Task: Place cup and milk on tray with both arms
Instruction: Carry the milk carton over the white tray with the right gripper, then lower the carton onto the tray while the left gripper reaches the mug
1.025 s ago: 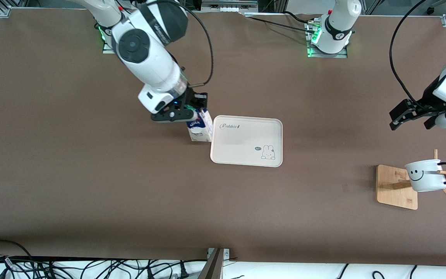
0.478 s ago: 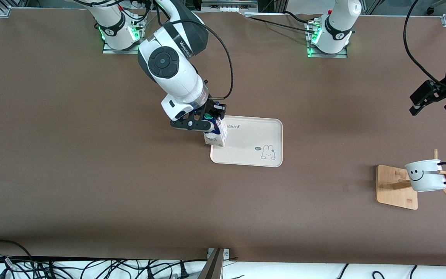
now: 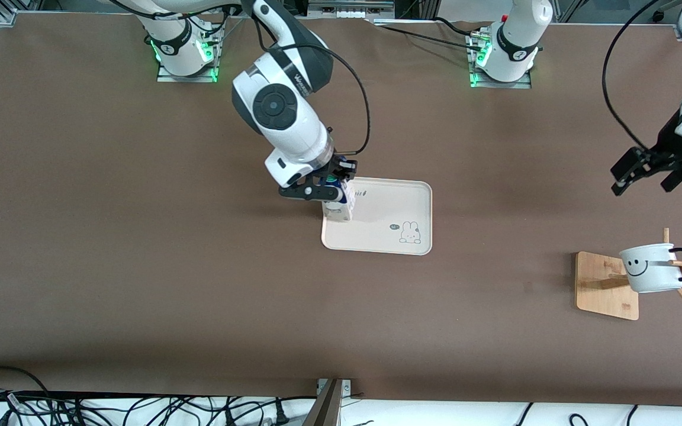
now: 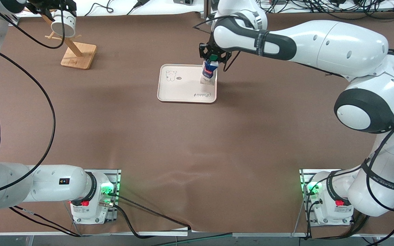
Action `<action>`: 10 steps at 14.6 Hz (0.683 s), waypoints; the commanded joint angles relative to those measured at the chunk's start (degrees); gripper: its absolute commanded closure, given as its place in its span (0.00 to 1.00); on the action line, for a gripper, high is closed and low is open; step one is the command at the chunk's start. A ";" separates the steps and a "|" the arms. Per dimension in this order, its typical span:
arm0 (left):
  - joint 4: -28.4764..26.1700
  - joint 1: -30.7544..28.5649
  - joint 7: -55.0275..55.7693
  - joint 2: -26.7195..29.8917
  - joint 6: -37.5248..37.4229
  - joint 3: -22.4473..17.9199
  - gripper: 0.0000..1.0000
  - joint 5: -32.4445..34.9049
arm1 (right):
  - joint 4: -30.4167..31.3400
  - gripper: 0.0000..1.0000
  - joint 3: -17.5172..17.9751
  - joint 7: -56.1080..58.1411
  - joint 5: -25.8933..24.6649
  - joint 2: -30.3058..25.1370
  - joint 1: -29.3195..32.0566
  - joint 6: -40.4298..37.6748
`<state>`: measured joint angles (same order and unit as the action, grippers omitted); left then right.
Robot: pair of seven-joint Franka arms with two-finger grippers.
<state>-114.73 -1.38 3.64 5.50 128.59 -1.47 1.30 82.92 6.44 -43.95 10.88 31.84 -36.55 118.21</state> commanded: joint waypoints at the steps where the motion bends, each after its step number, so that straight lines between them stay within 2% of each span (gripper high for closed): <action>1: -6.97 0.06 -1.09 -0.49 11.73 -1.16 0.00 1.33 | -2.15 0.65 -0.20 0.97 -0.60 2.43 -1.77 -0.09; 3: -10.67 0.06 -2.49 -1.28 20.26 -1.70 0.00 1.33 | -2.15 0.65 -0.20 2.11 -0.69 2.96 -2.21 -0.26; 6: -13.40 -0.11 -2.76 -2.51 26.00 -1.87 0.00 1.33 | -2.41 0.65 -0.46 7.46 -0.86 3.66 -1.78 -0.18; 10: -18.77 -0.73 -3.03 -3.73 36.80 -2.49 0.00 1.33 | -8.81 0.65 -0.72 9.24 -0.77 7.78 -1.42 -0.70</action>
<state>-130.97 -1.56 1.63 2.19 160.22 -3.54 1.31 79.44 5.55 -35.68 10.77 36.08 -38.18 118.32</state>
